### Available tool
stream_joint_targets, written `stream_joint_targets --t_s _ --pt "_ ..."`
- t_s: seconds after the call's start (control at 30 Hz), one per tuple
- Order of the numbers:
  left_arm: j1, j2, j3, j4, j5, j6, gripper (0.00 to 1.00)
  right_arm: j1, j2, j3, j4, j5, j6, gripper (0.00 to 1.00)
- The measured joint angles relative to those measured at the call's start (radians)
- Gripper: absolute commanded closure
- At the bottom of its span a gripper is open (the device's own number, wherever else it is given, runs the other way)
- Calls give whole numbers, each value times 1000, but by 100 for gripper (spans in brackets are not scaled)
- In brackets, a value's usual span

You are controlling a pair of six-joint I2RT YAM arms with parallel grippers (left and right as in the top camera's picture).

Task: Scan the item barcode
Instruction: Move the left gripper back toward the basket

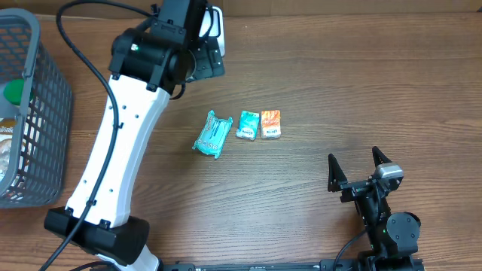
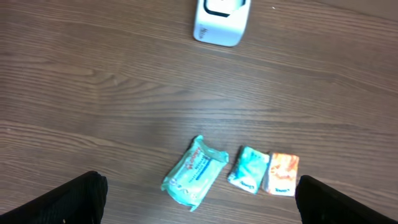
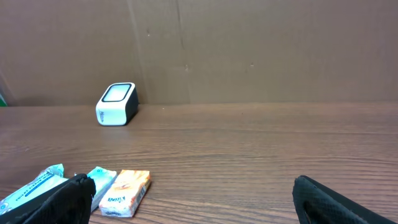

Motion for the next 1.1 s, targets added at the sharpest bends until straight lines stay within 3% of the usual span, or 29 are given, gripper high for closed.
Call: stream_joint_targets --t_s 0.4,0.67,0.9,1.1 --pt "172 0 20 -7 85 64 1 0 0 0 -1 0 0 0" --pt "388 -6 261 -72 167 109 1 0 0 0 0 0 0 0" --pt "750 -32 343 -109 200 74 11 0 0 0 0 0 0 0" --pt "1063 -32 293 -106 226 24 9 0 0 0 0 0 0 0"
